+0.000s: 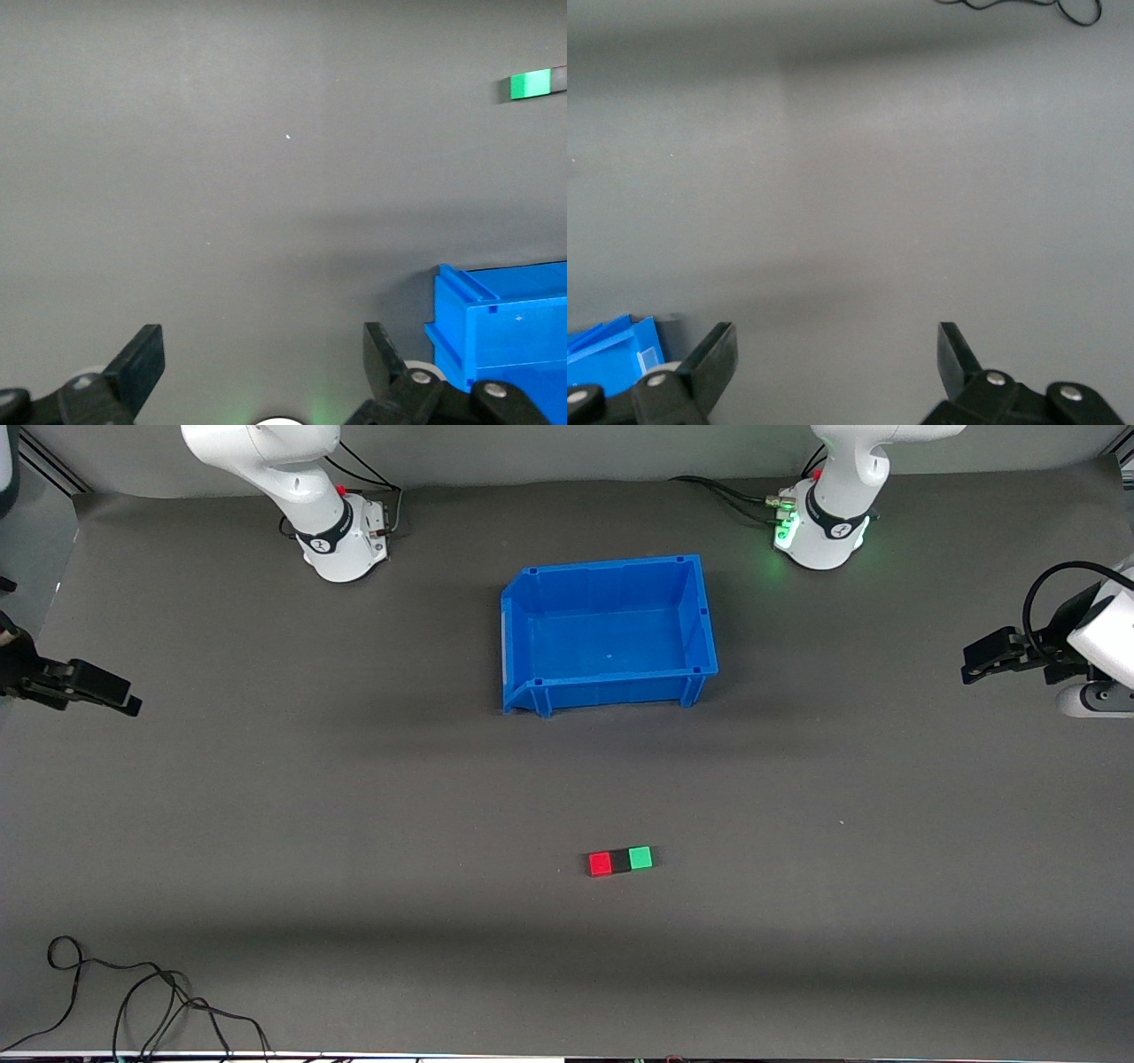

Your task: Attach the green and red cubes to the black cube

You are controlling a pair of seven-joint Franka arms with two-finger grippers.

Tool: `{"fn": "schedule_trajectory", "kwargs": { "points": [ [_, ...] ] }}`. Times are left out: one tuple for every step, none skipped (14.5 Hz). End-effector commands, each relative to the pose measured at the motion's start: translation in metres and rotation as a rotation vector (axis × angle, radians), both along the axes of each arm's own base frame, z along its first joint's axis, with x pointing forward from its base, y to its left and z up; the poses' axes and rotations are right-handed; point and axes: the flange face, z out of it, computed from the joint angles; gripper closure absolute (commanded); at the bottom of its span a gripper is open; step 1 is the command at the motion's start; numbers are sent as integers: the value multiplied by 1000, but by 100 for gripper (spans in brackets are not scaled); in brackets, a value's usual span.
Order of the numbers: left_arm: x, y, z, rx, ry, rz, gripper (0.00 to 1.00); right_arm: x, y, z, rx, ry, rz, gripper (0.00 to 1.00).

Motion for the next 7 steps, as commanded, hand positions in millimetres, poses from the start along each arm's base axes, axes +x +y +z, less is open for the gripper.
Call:
{"fn": "schedule_trajectory", "kwargs": {
  "points": [
    [4,5,2,-25,-5,2,0,-6,11,1,-17,-21,36,0],
    [4,7,2,-24,-5,7,0,-6,13,1,-17,-22,39,0],
    [4,7,3,-24,-6,7,0,-6,13,1,-17,-22,41,0],
    [4,6,3,-25,-8,5,0,-6,13,1,-17,-21,40,0],
    [5,5,2,-24,-9,16,0,-6,13,1,-17,-21,40,0],
    [5,4,2,-24,-15,21,0,-6,13,1,-17,-21,40,0],
    [5,4,2,-22,-9,19,0,-6,13,1,-17,-21,41,0]
  ]
}}
